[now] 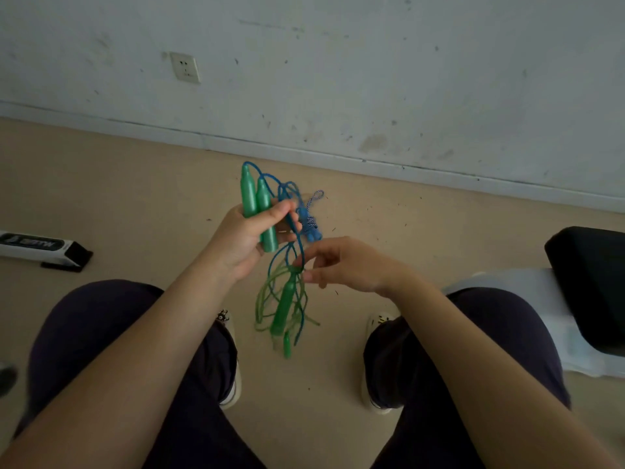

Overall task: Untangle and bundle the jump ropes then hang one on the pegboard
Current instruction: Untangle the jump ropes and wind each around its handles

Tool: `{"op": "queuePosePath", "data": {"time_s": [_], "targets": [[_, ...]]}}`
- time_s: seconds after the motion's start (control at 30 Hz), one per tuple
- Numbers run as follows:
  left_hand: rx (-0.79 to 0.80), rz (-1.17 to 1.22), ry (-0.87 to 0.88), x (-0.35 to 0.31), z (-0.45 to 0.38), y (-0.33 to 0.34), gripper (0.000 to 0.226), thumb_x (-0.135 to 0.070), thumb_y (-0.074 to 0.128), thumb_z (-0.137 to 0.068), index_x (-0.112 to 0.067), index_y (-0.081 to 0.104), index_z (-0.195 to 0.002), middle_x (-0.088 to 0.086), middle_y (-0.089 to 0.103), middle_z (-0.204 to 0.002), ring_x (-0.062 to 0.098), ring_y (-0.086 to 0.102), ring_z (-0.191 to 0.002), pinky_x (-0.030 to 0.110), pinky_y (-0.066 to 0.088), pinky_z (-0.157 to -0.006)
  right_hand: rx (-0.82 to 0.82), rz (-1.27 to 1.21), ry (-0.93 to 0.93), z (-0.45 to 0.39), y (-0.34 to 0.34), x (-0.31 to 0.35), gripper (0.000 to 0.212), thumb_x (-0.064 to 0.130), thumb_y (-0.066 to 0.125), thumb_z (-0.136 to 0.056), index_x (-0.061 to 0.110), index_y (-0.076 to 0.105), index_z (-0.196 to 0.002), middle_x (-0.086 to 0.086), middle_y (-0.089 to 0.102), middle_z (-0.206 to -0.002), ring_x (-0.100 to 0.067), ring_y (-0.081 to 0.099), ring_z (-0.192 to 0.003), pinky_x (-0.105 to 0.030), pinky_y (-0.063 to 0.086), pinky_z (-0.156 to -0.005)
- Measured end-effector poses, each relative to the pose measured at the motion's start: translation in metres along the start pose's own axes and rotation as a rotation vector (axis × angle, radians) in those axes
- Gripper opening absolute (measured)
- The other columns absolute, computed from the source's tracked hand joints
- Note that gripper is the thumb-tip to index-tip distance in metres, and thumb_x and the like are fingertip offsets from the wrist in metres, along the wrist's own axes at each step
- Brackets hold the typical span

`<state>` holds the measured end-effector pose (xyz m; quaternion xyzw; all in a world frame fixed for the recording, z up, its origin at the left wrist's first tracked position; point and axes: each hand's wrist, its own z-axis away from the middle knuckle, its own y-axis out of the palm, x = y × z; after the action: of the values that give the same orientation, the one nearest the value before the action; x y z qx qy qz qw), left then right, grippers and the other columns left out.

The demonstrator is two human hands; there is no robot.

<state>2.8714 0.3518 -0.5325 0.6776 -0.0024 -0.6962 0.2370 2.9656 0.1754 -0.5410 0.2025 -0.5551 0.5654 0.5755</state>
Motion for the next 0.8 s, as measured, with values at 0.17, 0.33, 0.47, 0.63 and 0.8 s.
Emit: {"op": "queuePosePath", "data": {"time_s": [0.17, 0.33, 0.47, 0.63, 0.8], "targets": [[0.024, 0.095, -0.031, 0.001, 0.000, 0.000, 0.012, -0.019, 0.063, -0.087, -0.008, 0.068, -0.090, 0.003, 0.068, -0.080, 0.016, 0.068, -0.077, 0.026, 0.056, -0.065, -0.074, 0.048, -0.047, -0.001, 0.004, 0.001, 0.017, 0.019, 0.079, -0.082, 0.028, 0.066, -0.088, 0.002, 0.065, -0.096, -0.012, 0.062, -0.095, -0.044, 0.051, -0.095], [-0.095, -0.171, 0.019, 0.004, -0.001, -0.003, 0.010, -0.017, 0.067, -0.093, -0.008, 0.070, -0.090, 0.002, 0.069, -0.077, 0.015, 0.066, -0.072, 0.025, 0.053, -0.060, -0.016, 0.026, 0.015, -0.001, 0.005, 0.000, 0.014, 0.012, 0.069, -0.090, 0.013, 0.056, -0.093, -0.007, 0.067, -0.077, -0.022, 0.067, -0.072, -0.043, 0.056, -0.081], [-0.252, -0.476, 0.046, 0.012, -0.005, -0.007, 0.010, -0.018, 0.070, -0.092, -0.010, 0.067, -0.086, -0.005, 0.068, -0.065, 0.010, 0.060, -0.058, 0.021, 0.045, -0.051, -0.107, 0.103, 0.041, -0.002, -0.004, 0.000, 0.013, 0.020, 0.073, -0.088, 0.025, 0.062, -0.093, 0.006, 0.061, -0.069, -0.008, 0.055, -0.054, -0.031, 0.049, -0.060], [-0.345, -0.536, 0.006, 0.013, -0.007, -0.014, 0.015, -0.020, 0.070, -0.091, -0.009, 0.070, -0.081, 0.011, 0.073, -0.077, 0.014, 0.060, -0.060, 0.028, 0.045, -0.060, -0.231, -0.188, -0.026, 0.006, -0.027, -0.001, 0.019, 0.006, 0.066, -0.090, 0.021, 0.070, -0.101, -0.003, 0.057, -0.075, -0.011, 0.045, -0.061, -0.024, 0.039, -0.058], [-0.344, -0.591, 0.031, 0.014, -0.006, -0.009, 0.018, -0.020, 0.071, -0.092, -0.004, 0.069, -0.084, 0.003, 0.067, -0.063, 0.010, 0.057, -0.053, 0.026, 0.044, -0.056, -0.281, -0.018, 0.045, 0.009, -0.027, 0.000, 0.009, 0.013, 0.064, -0.093, 0.017, 0.070, -0.099, 0.004, 0.063, -0.067, -0.006, 0.049, -0.056, -0.023, 0.042, -0.056]]}}
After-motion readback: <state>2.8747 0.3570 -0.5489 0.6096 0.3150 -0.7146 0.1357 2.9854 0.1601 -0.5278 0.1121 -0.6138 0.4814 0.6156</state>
